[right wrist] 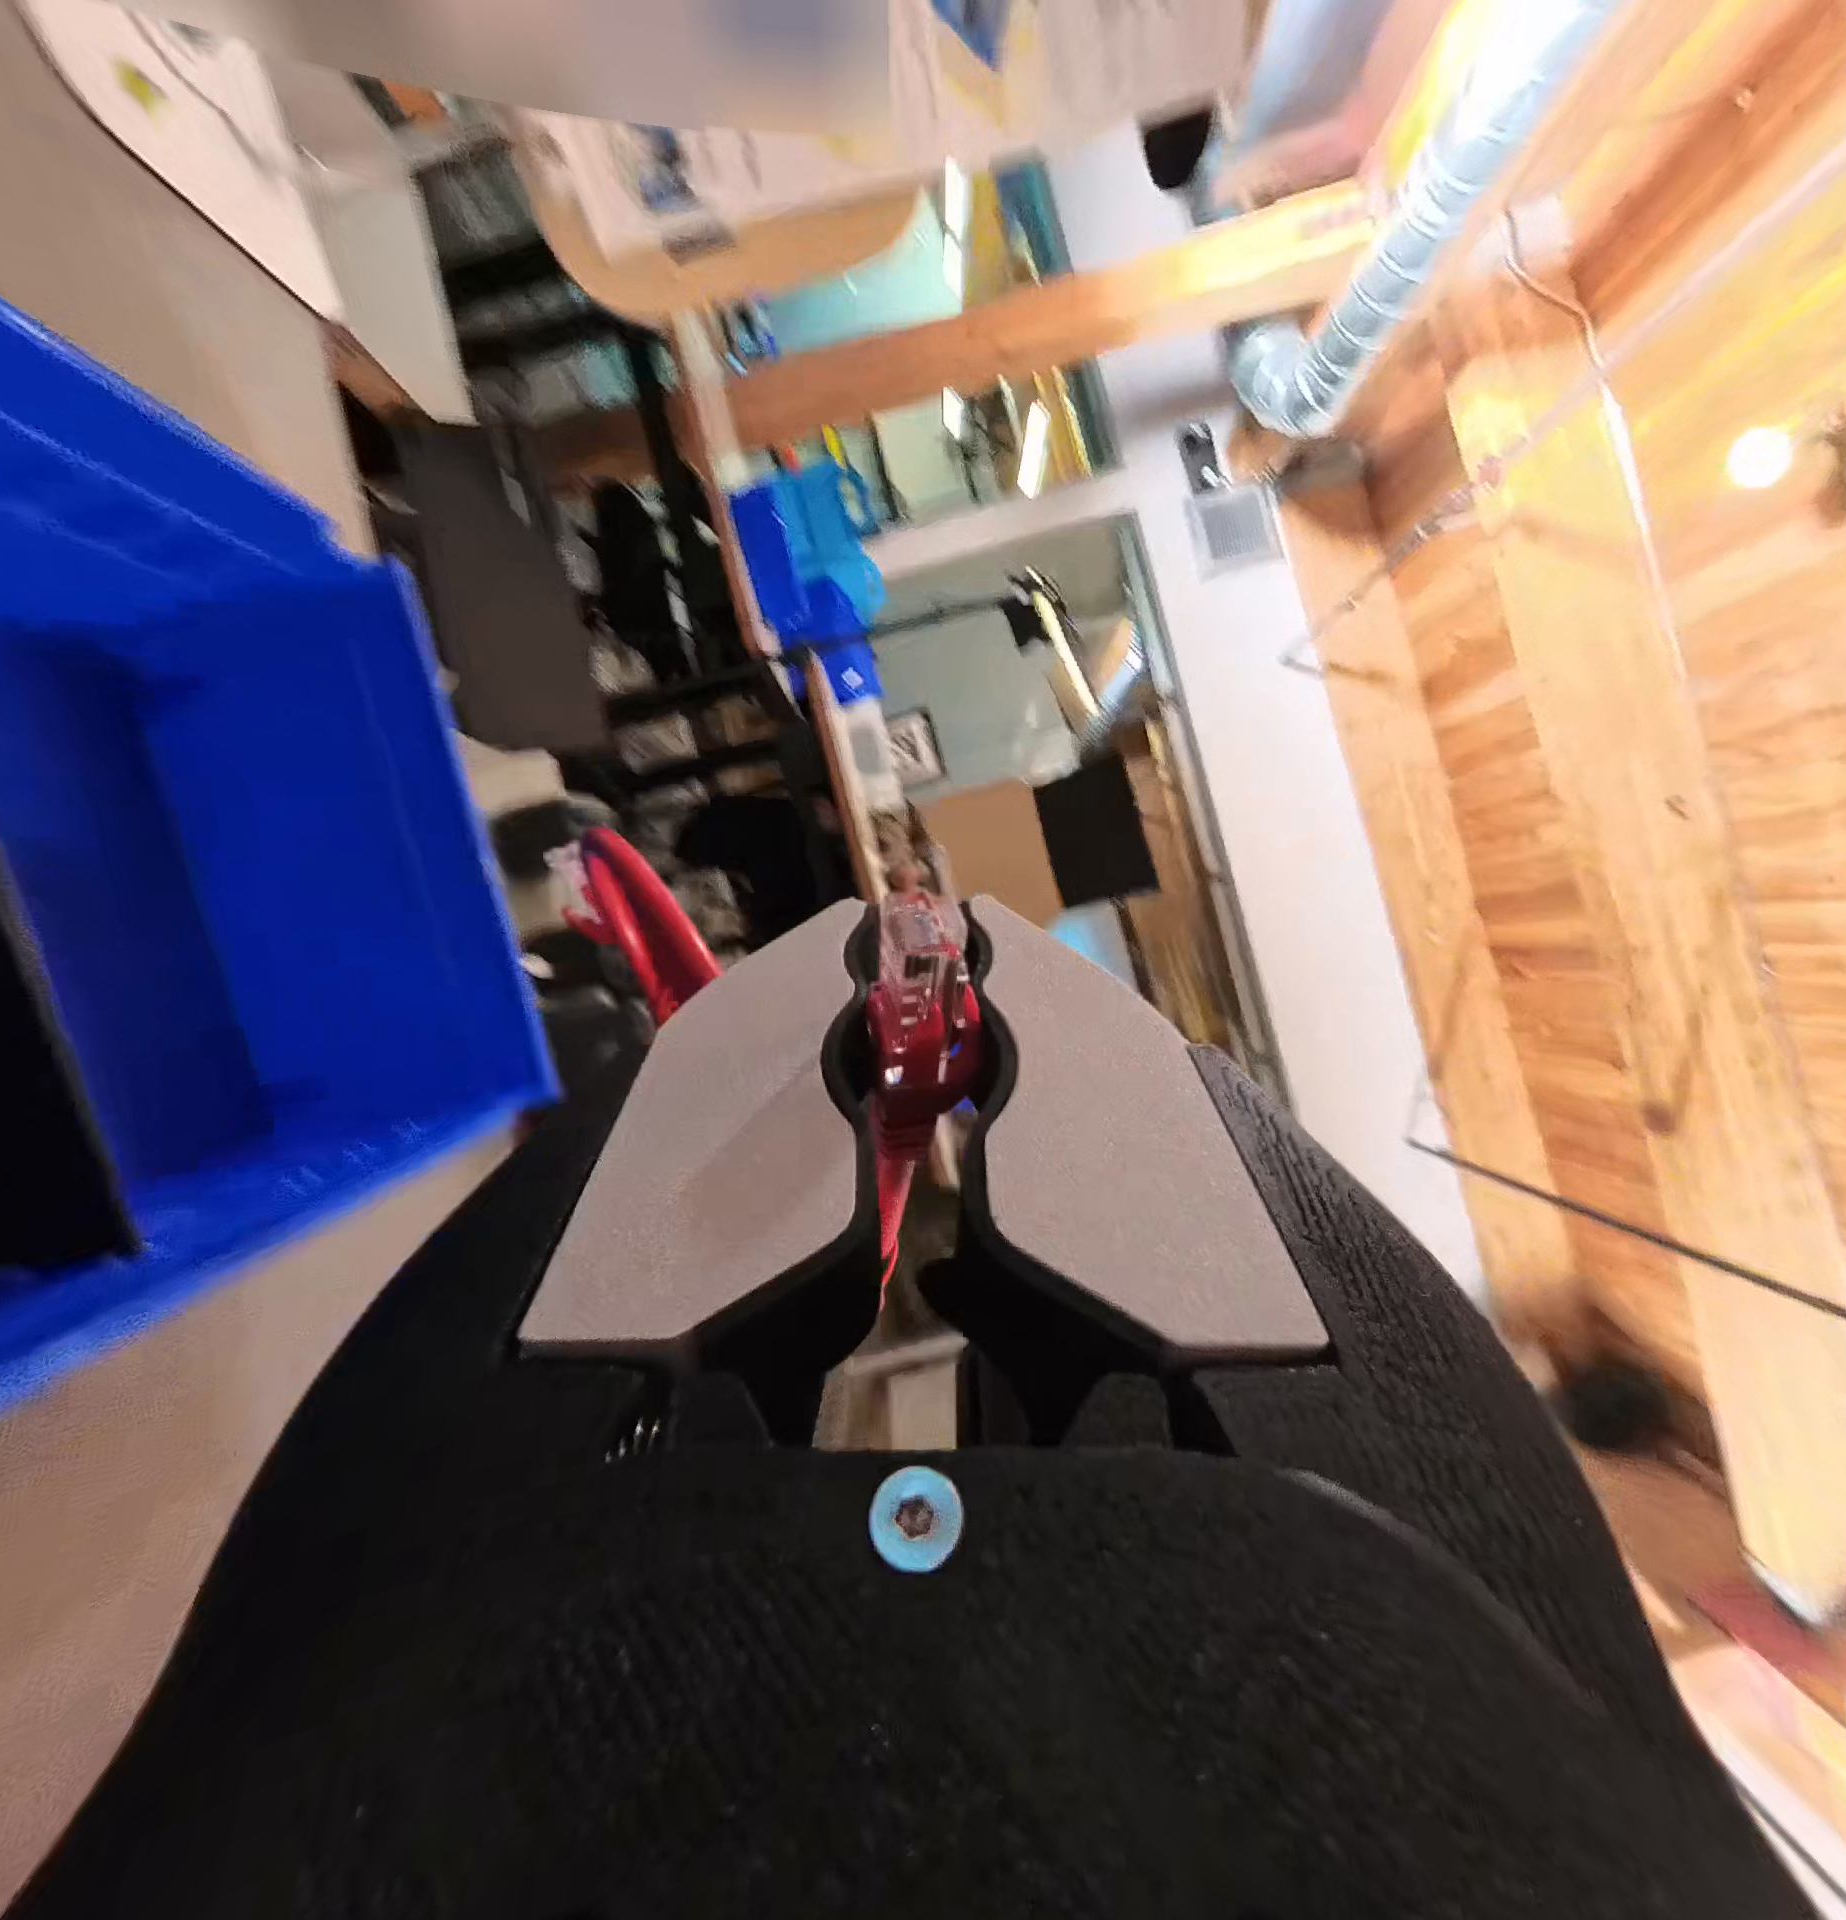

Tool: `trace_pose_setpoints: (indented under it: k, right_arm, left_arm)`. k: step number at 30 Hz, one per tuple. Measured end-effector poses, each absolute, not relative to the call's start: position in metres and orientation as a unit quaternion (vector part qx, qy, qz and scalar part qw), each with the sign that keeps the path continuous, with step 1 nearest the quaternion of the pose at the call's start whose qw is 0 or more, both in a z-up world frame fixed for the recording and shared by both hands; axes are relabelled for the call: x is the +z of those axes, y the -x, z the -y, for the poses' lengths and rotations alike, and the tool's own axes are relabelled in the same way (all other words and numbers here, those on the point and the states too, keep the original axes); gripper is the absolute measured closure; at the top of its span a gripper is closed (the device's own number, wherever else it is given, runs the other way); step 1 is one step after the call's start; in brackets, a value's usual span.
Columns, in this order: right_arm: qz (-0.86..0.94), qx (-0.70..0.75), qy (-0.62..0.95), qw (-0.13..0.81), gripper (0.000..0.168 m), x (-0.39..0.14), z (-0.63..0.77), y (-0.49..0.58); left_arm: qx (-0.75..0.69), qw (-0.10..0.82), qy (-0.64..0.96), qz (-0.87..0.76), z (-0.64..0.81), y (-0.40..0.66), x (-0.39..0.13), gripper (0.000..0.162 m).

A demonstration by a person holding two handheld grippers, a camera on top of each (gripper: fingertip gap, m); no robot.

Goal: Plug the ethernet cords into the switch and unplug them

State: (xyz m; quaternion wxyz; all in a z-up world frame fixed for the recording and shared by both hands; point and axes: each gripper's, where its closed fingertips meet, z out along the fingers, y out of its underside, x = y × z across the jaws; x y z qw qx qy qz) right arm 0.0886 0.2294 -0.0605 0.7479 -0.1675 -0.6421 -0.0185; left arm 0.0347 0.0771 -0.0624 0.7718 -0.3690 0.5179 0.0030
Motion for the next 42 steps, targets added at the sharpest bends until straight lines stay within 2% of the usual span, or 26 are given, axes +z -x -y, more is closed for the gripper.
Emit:
trace_pose_setpoints:
  k: [4,7,13,18,20,21,23,25,28,32,36,42]
  right_arm:
    - [0.595,-0.065,0.228,0.768,0.157,-0.031,-0.266,-0.151]
    - [0.599,-0.104,0.327,0.723,0.157,-0.038,-0.299,-0.212]
    - [0.653,-0.124,0.525,0.532,0.157,-0.114,-0.344,-0.317]
    - [0.707,-0.199,0.495,0.464,0.157,-0.165,-0.376,-0.324]
    - [0.731,-0.177,0.506,0.422,0.155,-0.196,-0.378,-0.315]
    - [0.738,-0.16,0.521,0.399,0.153,-0.21,-0.377,-0.311]
    - [0.741,-0.108,0.569,0.339,0.127,-0.232,-0.371,-0.307]
    - [0.72,-0.058,0.616,0.316,0.111,-0.234,-0.37,-0.302]
    - [0.685,-0.051,0.646,0.335,0.104,-0.211,-0.374,-0.3]
    - [0.628,-0.206,0.647,0.379,0.106,-0.153,-0.368,-0.3]
    - [0.643,-0.245,0.586,0.428,0.107,-0.118,-0.331,-0.25]
    - [0.705,-0.003,0.397,0.587,0.113,-0.07,-0.212,-0.115]
  left_arm:
    - [-0.001,0.766,0.394,-0.508,-0.093,-0.024,-0.075,0.141]
    - [-0.019,0.766,0.413,-0.493,-0.103,-0.016,-0.082,0.142]
    - [-0.044,0.766,0.446,-0.461,-0.118,0.005,-0.093,0.142]
    - [-0.065,0.777,0.459,-0.426,-0.126,0.019,-0.093,0.142]
    - [-0.068,0.779,0.464,-0.416,-0.127,0.024,-0.092,0.141]
    - [-0.071,0.782,0.462,-0.413,-0.127,0.025,-0.09,0.141]
    - [-0.075,0.785,0.46,-0.408,-0.124,0.027,-0.087,0.141]
    - [-0.067,0.785,0.46,-0.41,-0.122,0.03,-0.084,0.142]
    - [-0.029,0.778,0.477,-0.407,-0.123,0.037,-0.079,0.141]
    - [0.022,0.772,0.502,-0.389,-0.125,0.05,-0.07,0.141]
    - [0.056,0.768,0.51,-0.383,-0.125,0.057,-0.067,0.142]
    - [0.084,0.8,0.454,-0.384,-0.108,0.053,-0.047,0.143]
